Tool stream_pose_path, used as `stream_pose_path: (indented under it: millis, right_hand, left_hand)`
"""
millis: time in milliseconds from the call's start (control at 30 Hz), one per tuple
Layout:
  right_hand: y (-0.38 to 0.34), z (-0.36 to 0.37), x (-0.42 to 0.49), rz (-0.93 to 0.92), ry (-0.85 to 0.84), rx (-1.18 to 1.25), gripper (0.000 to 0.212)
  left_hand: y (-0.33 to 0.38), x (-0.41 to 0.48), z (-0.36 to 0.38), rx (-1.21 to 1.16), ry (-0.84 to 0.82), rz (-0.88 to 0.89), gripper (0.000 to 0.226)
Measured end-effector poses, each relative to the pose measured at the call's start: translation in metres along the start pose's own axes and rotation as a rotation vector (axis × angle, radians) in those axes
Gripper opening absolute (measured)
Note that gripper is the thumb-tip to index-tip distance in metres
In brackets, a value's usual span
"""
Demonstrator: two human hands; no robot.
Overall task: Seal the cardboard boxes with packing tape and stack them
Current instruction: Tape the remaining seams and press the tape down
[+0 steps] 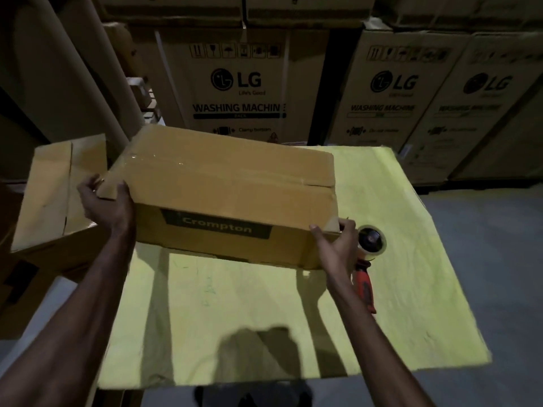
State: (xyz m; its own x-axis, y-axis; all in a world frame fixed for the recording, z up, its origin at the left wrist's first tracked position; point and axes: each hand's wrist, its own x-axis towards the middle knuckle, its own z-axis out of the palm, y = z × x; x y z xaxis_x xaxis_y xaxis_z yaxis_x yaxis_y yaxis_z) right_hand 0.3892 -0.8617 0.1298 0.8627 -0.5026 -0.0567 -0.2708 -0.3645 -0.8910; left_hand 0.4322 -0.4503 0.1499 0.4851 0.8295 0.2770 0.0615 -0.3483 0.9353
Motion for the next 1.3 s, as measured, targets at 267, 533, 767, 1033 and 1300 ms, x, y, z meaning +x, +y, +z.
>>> stream_pose_path:
  millis: [267,533,767,1033,1300]
  right_hand:
    - [0.033,-0.003,-0.054,-0.107,0.094,-0.092,0.065]
    - [0.055,-0.016,-0.049,-0.138,-0.003,-0.053,0.067]
    - [0.127,-0.049,0.012,0.234,0.287,-0.085,0.061]
    - [0.183,-0.067,0.064,0.332,-0.291,-0.298,0.068]
    - [0.184,-0.064,0.068,0.386,-0.331,0.02,0.04]
  left_hand:
    - [-0.07,-0.004,0.022,0.183,-0.154,-0.028,0.058]
    - [-0.019,-0.085,0.046,0.463,-0.332,0.174,0.068]
    - [0.023,-0.186,0.056,0.415,-0.704,0.531,0.055]
    - [0.042,-0.258,0.052,0.288,-0.818,0.523,0.043]
    - [0.066,-0.293,0.056,0.201,-0.796,0.448,0.03]
